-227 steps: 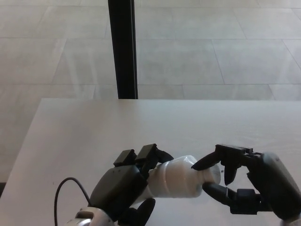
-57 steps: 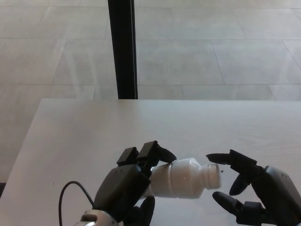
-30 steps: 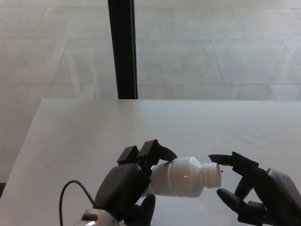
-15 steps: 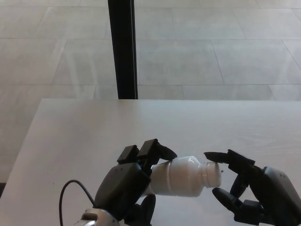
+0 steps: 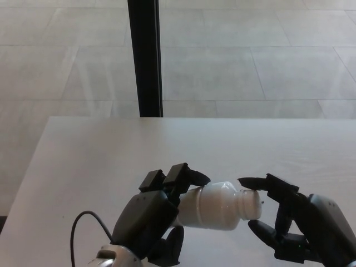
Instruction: The robot uses its left hand to to lift the bottle kept on the middle of the desk and tilts it towards its right hand. It then uses its right hand to rotate its cap to open it and places the bottle and cap back on the desk
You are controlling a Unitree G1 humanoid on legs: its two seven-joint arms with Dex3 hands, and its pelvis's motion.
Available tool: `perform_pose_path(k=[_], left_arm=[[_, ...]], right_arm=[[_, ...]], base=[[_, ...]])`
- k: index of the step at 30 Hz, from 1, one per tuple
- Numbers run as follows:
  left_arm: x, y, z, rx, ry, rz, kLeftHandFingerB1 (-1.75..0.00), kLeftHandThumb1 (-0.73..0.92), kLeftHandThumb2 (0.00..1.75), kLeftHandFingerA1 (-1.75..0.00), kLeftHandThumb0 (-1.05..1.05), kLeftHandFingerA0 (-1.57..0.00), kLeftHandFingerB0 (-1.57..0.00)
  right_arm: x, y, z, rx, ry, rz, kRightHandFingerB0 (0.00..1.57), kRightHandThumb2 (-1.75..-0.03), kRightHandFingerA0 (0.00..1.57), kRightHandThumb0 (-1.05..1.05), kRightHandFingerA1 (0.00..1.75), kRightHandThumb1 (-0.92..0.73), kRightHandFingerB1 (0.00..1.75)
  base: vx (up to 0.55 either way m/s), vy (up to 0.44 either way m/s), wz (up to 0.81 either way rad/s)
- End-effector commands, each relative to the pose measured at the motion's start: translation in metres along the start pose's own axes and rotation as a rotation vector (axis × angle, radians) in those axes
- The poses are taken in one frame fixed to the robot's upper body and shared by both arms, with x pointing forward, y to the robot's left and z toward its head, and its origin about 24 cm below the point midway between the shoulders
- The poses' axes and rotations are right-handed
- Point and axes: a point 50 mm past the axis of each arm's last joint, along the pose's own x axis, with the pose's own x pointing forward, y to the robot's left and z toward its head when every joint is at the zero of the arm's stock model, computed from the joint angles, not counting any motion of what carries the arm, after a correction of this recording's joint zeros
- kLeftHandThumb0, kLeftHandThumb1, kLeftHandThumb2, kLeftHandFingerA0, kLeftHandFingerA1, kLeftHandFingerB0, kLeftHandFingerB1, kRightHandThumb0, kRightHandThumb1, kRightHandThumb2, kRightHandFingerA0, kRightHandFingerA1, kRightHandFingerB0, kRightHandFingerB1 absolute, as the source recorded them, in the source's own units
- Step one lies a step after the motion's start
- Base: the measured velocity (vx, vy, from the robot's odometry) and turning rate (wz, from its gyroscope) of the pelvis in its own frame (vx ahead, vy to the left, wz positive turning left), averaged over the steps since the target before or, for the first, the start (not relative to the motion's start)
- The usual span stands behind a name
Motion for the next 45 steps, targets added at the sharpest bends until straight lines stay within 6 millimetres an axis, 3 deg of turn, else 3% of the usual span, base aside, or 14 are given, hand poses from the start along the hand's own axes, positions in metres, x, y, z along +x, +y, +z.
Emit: perform_pose_path(k=[1,11,12,21,22,26,27,28,30,33,39,41,42,45], left_arm=[[0.001,0.003,0.002,0.000,-0.028,0.030,-1.55,0.44,1.63,-1.75,0.25,-1.19,-1.13],[0.000,0.002,0.002,0.011,-0.022,0.029,-1.25,0.74,1.40,-1.32,0.17,-1.24,-1.17],[0.000,0.002,0.002,0.007,-0.027,0.032,-1.55,0.44,1.64,-1.75,0.25,-1.20,-1.12],[-0.002,0.000,0.002,-0.003,-0.014,0.024,-1.54,0.44,1.65,-1.75,0.27,-1.21,-1.12],[-0.002,0.000,0.001,-0.005,-0.014,0.022,-1.29,0.76,1.43,-1.35,0.19,-1.27,-1.21],[-0.002,0.000,0.001,-0.014,-0.007,0.016,-1.54,0.45,1.60,-1.75,0.21,-1.23,-1.13],[-0.003,0.000,0.001,-0.013,-0.007,0.016,-1.54,0.44,1.59,-1.75,0.22,-1.21,-1.12],[-0.003,0.000,0.001,-0.010,-0.015,0.020,-1.55,0.44,1.58,-1.75,0.23,-1.22,-1.13],[-0.003,0.000,0.001,0.001,-0.017,0.016,-1.54,0.45,1.59,-1.74,0.25,-1.24,-1.14],[-0.004,-0.001,0.000,0.003,-0.015,0.014,-1.26,0.74,1.40,-1.32,0.16,-1.24,-1.18],[-0.003,-0.001,-0.001,-0.006,-0.010,0.022,-1.54,0.43,1.70,-1.75,0.24,-1.20,-1.12],[-0.004,0.000,-0.001,-0.006,0.004,0.017,-1.53,0.45,1.65,-1.75,0.22,-1.21,-1.10],[-0.003,0.000,-0.002,0.001,0.001,0.013,-1.26,0.77,1.42,-1.34,0.16,-1.27,-1.18],[-0.004,0.000,-0.002,-0.003,0.000,0.017,-1.53,0.45,1.67,-1.74,0.23,-1.23,-1.11]], right_arm=[[-0.003,-0.002,-0.001,-0.036,-0.009,-0.005,0.82,-0.87,1.00,-0.30,1.75,-0.68,0.91],[-0.002,-0.002,0.000,-0.046,-0.015,-0.007,0.82,-0.96,1.02,-0.30,1.75,-0.65,1.17],[-0.002,-0.002,0.001,-0.046,-0.017,-0.015,0.82,-1.01,1.03,-0.30,1.75,-0.63,1.17],[-0.002,-0.006,0.008,-0.056,-0.078,-0.054,0.84,-1.02,0.99,-0.29,1.75,-0.57,1.12],[0.000,-0.008,0.011,-0.073,-0.104,-0.074,0.87,-1.06,1.21,-0.31,1.56,-0.51,1.04],[0.003,-0.015,0.016,-0.089,-0.142,-0.107,0.82,-1.03,0.96,-0.30,1.75,-0.56,1.05],[0.004,-0.016,0.017,-0.093,-0.149,-0.114,0.83,-1.11,1.20,-0.32,1.32,-0.54,0.96],[0.006,-0.019,0.021,-0.105,-0.175,-0.135,0.82,-0.97,0.95,-0.30,1.75,-0.57,1.01],[0.011,-0.025,0.030,-0.114,-0.254,-0.191,0.84,-1.06,1.20,-0.36,1.32,-0.54,0.95],[0.013,-0.028,0.036,-0.135,-0.306,-0.216,0.81,-0.77,0.97,-0.34,1.73,-0.69,1.04],[0.016,-0.033,0.048,-0.180,-0.442,-0.237,0.80,-0.80,0.95,-0.37,1.75,-0.70,1.10],[0.015,-0.034,0.052,-0.203,-0.501,-0.231,0.83,-1.09,1.22,-0.34,1.33,-0.56,1.00],[0.015,-0.035,0.052,-0.217,-0.533,-0.225,0.82,-1.08,1.22,-0.35,1.33,-0.55,1.00],[0.014,-0.035,0.051,-0.241,-0.581,-0.195,0.74,-0.77,0.98,-0.37,1.71,-0.69,1.13]], base=[[0.00,0.000,0.00],[0.00,0.000,0.00],[0.00,0.000,0.00],[0.00,0.000,0.00],[0.00,0.000,0.00],[0.00,0.000,0.00],[0.00,0.000,0.00],[0.00,0.000,0.00],[0.00,0.000,0.00],[0.00,0.000,0.00],[0.00,0.000,0.00],[0.00,0.000,0.00],[0.00,0.000,0.00],[0.00,0.000,0.00]])
